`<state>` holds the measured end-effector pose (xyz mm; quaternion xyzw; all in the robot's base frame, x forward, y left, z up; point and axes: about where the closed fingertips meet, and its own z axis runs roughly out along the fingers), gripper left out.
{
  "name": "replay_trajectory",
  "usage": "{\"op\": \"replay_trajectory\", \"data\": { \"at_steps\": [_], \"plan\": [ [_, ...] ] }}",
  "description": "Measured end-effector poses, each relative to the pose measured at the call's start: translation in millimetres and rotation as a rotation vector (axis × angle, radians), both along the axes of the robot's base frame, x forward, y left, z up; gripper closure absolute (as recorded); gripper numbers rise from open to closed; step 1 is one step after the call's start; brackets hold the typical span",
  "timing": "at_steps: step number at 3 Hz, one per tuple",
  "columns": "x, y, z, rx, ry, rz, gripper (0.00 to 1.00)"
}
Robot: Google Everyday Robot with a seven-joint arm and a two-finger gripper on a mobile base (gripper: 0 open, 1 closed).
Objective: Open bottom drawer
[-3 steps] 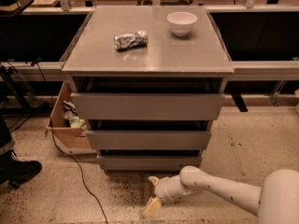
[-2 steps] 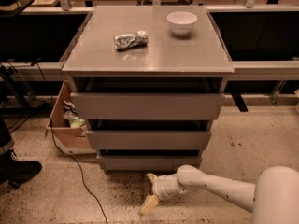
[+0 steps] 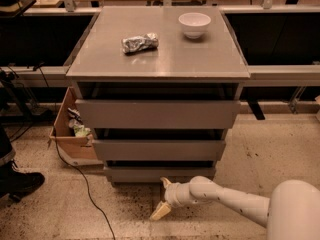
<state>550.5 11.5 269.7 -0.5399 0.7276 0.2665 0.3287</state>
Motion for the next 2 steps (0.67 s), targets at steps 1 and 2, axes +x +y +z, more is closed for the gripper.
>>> {"op": "replay_trajectory", "data": {
  "at_steps": [1,2],
  "plan": [
    [25.1,-0.6,-8.5,-0.005,-0.06,-0.014,0.0],
    [58.5,4.1,-17.7,-0.008,-0.126,-0.037,0.0]
  ]
}}
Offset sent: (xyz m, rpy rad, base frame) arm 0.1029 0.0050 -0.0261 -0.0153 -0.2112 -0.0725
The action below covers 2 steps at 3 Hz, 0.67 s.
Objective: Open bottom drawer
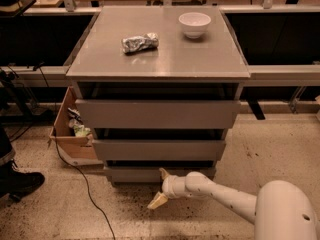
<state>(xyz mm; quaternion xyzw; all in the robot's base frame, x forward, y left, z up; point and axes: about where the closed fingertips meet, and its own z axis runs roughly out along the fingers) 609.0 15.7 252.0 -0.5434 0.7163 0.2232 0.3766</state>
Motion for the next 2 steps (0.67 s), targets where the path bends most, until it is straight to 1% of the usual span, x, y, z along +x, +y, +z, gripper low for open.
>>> {"op": "replay_trajectory", "data": {
  "at_steps": [1,2],
  "plan": [
    [43.6,21.9,-7.5,-0.017,-0.074,-0.027,0.0],
    [66.9,35.2,-15.7,-0.034,-0.106,-0.045,0.0]
  ]
}}
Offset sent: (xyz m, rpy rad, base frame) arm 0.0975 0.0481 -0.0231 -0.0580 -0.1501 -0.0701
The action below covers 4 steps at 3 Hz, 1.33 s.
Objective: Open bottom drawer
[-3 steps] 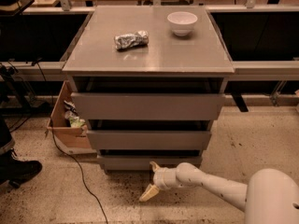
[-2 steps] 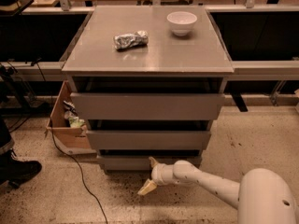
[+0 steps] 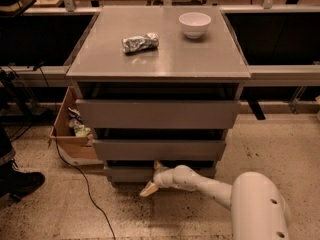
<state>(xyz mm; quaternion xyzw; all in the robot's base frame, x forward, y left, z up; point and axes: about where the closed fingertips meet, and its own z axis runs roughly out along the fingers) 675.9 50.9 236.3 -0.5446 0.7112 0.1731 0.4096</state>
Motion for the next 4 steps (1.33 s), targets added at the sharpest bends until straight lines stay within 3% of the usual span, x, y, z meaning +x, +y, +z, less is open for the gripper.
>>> {"op": "replay_trajectory", "data": {
  "at_steps": [2,4],
  "plan": [
    [20.9,12.7,-37.2,-0.029,0.021,-0.021,0.0],
    [13.2,5.2,-60.9,-0.043,0.053,-0.028,0.42]
  ]
}}
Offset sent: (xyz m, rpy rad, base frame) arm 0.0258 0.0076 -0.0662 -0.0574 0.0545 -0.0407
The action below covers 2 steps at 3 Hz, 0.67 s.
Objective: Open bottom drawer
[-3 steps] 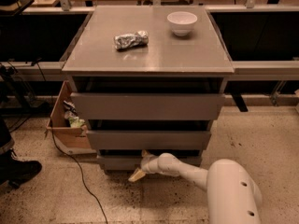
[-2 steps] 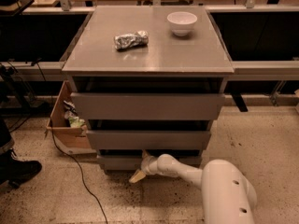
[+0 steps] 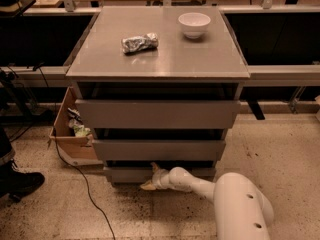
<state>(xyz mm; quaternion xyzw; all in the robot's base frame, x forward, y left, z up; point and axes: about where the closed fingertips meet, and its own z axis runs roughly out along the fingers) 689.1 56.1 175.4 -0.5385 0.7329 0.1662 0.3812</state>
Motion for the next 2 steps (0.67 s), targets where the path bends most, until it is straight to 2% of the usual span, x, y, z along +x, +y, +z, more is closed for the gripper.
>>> {"op": "replay_trajectory", "data": {
  "at_steps": [2],
  "plan": [
    [0.0,-2.3,16.8,0.0,0.0,0.0,0.88]
  ]
}}
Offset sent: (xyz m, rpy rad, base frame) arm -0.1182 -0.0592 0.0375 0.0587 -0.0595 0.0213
